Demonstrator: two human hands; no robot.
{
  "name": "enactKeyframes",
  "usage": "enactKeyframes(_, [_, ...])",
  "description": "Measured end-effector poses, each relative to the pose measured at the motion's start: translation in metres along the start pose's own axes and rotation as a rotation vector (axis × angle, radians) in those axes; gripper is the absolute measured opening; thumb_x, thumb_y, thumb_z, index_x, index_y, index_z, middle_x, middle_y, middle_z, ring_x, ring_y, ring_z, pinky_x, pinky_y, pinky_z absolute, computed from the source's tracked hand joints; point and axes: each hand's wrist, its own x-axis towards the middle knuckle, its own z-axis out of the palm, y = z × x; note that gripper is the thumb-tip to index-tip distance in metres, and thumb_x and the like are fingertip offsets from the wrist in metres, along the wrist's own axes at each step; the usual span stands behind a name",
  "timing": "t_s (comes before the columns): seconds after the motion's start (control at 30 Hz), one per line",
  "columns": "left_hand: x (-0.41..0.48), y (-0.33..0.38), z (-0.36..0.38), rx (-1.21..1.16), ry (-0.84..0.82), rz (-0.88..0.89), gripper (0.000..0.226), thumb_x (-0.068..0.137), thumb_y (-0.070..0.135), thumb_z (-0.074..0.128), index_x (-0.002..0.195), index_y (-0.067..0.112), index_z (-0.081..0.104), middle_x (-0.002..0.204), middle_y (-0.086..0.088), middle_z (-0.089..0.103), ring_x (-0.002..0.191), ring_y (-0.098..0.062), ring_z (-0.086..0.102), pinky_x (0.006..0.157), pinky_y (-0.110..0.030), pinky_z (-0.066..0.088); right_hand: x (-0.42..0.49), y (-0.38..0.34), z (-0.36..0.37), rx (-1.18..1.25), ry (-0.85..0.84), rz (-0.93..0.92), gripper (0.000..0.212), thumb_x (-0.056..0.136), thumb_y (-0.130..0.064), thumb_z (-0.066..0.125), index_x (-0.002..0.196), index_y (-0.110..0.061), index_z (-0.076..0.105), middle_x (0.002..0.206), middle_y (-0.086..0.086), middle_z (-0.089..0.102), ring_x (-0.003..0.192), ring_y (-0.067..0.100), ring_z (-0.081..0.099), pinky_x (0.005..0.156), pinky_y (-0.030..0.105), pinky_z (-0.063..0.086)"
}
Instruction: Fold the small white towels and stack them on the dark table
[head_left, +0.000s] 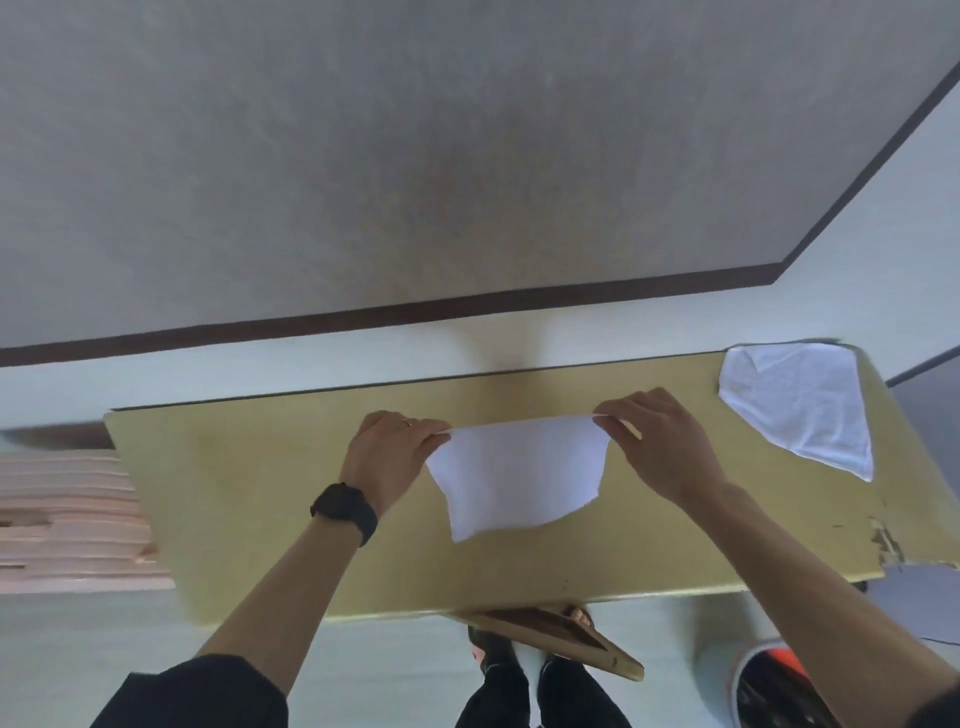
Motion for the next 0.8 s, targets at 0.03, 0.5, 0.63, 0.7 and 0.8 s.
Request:
enactKeyframes(0.03, [0.009,-0.003,-0.011,-0.004,0.018,-0.015,0.017,0.097,0.035,0.06,0.104,0.028,0.074,0.079,0.009,0.075,0.083,-0.02,0.066,0.092,-0.031,0.043,0.013,-0.005,-0.002,-0.005,0.003,0.004,0.014,0.094,-0.032,0.064,0.103,-0.029,0.074,0.097,-0.015,0.071,0.097,0.016,0.056,0.073,0.029,0.046])
enactKeyframes(0.5, [-0.025,-0.027,0.029,0.095,0.107,-0.013,0.028,0.09,0.035,0.046,0.087,0.028,0.073,0.067,0.009,0.07,0.075,-0.016,0.068,0.089,-0.031,0.036,-0.002,0.001,0.052,-0.074,-0.002,-0.013,0.011,0.084,-0.024,0.077,0.094,-0.03,0.077,0.092,-0.01,0.069,0.085,0.021,0.06,0.072,0.033,0.053])
enactKeyframes(0.63, [-0.086,-0.014,0.07,0.041,-0.076,-0.081,0.02,0.086,0.034,0.055,0.082,0.031,0.074,0.066,0.01,0.07,0.074,-0.015,0.068,0.086,-0.03,0.035,-0.063,0.019,0.086,-0.076,-0.166,0.052,0.01,0.082,-0.024,0.08,0.091,-0.028,0.079,0.09,-0.01,0.069,0.083,0.022,0.061,0.072,0.03,0.049])
enactKeyframes(0.7, [-0.118,-0.005,0.088,0.015,-0.175,-0.111,0.022,0.086,0.036,0.052,0.079,0.031,0.073,0.064,0.011,0.069,0.072,-0.015,0.068,0.085,-0.029,0.035,-0.097,0.025,0.1,-0.074,-0.251,0.082,0.008,0.083,-0.025,0.078,0.091,-0.028,0.079,0.092,-0.009,0.069,0.085,0.022,0.061,0.073,0.031,0.049])
enactKeyframes(0.8, [-0.16,0.005,0.107,-0.008,-0.29,-0.132,0.016,0.086,0.031,0.057,0.079,0.031,0.071,0.064,0.011,0.068,0.071,-0.017,0.067,0.084,-0.029,0.033,-0.143,0.028,0.111,-0.08,-0.376,0.168,0.007,0.088,-0.026,0.073,0.093,-0.027,0.079,0.097,-0.009,0.07,0.09,0.022,0.06,0.079,0.033,0.049])
